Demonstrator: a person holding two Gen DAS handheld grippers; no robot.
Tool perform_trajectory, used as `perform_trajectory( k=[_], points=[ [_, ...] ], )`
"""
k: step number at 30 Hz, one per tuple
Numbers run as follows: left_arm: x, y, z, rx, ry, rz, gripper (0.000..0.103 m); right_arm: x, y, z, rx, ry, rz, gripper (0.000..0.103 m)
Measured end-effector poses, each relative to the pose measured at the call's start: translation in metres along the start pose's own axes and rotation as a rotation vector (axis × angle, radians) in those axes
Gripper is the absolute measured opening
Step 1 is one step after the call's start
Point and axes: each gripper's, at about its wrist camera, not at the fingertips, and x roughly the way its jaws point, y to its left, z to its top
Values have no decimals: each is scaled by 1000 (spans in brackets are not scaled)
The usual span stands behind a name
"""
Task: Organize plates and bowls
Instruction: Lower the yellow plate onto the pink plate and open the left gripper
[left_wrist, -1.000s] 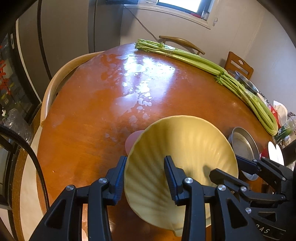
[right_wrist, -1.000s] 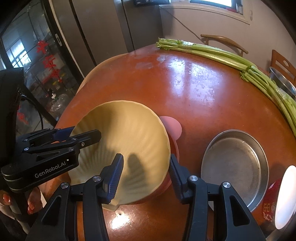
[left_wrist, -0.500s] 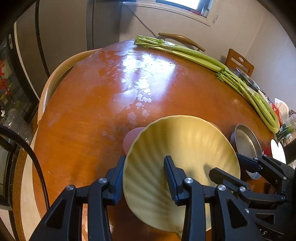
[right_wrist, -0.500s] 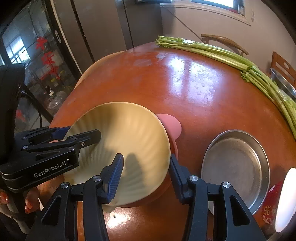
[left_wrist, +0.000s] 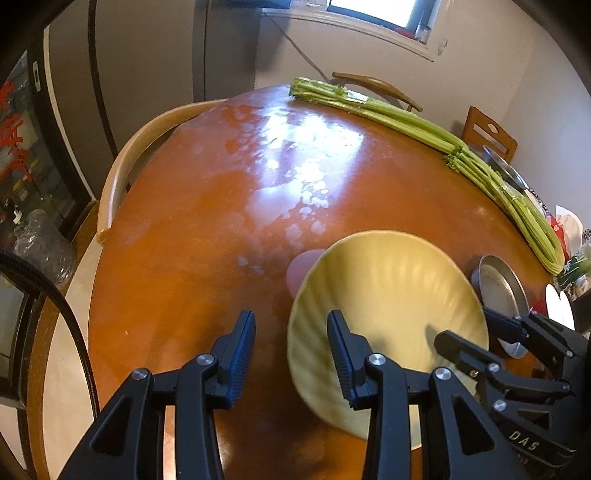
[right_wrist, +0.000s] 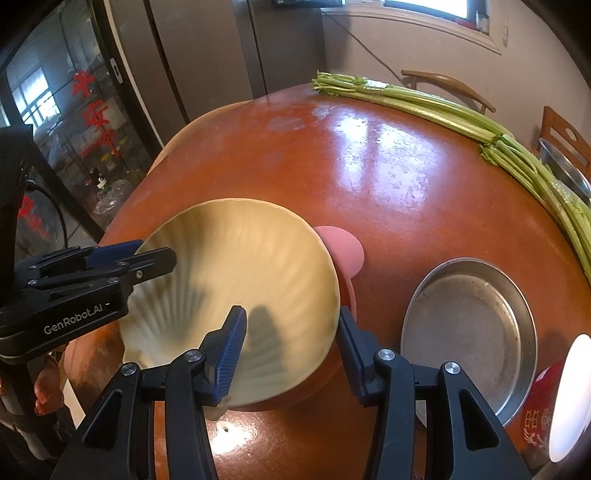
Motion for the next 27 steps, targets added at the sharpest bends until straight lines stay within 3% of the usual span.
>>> perform_trajectory(
  k=[15, 27],
  points=[
    [9, -11, -2, 17, 9, -40, 41, 0, -5, -1, 24, -9, -8, 51],
    [16, -18, -2, 22, 24, -11, 41, -13, -12, -4, 29, -41, -34, 51]
  ],
)
